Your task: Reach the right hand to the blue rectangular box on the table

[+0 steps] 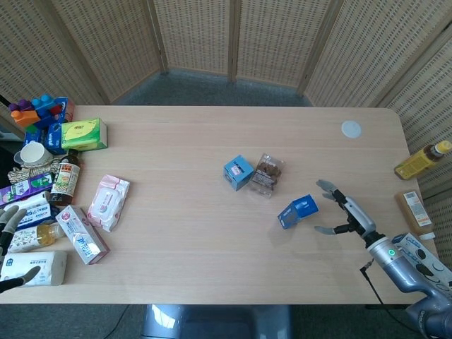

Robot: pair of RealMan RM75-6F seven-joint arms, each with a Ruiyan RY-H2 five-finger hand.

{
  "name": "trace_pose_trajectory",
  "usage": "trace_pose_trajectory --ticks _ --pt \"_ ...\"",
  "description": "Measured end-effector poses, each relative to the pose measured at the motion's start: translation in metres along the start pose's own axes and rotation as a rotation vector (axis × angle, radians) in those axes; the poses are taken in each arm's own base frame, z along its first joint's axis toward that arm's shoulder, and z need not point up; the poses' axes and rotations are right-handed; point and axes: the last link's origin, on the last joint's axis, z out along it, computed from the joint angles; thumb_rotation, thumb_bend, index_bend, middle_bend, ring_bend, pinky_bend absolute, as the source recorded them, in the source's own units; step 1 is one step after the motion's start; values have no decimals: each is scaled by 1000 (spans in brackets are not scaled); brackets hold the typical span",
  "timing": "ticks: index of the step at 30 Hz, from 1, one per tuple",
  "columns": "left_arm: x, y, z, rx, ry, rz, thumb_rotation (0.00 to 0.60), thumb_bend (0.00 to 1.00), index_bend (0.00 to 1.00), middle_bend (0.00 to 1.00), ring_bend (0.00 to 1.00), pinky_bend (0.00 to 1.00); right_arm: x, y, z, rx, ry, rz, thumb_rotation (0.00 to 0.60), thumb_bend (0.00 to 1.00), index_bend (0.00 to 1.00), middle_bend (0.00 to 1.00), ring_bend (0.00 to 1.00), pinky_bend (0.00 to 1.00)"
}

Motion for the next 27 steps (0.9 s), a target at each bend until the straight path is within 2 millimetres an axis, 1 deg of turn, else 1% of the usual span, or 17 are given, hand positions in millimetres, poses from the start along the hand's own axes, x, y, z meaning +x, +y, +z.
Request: trace_pose_trajectory --ticks 7,17,18,20,21,23,25,27 --pt "-1 0 0 1 0 3 600 0 0 0 0 0 -11 -4 9 32 18 73 600 0 0 0 0 0" --pt "0 -1 1 5 0 5 600 0 0 0 0 0 -30 0 18 50 38 164 600 0 0 3 0 0" --pt "0 -1 0 5 1 5 600 0 0 0 0 0 -31 0 19 50 37 171 600 0 2 26 0 0" --pt "0 -1 1 7 2 4 600 0 0 0 0 0 -33 0 20 54 38 189 600 3 27 116 0 0" --pt "0 -1 1 7 3 3 600 0 0 0 0 0 -34 0 21 57 40 197 600 21 59 177 0 0" --pt "0 -1 1 6 4 2 600 0 0 0 0 0 -35 -1 22 64 43 212 600 97 154 280 1 18" --pt "0 -1 1 5 4 3 600 0 0 0 0 0 -37 -1 23 68 45 228 600 209 245 383 33 100" --pt "0 -1 0 5 3 3 600 0 0 0 0 0 -38 -2 24 69 44 237 600 284 283 457 94 177"
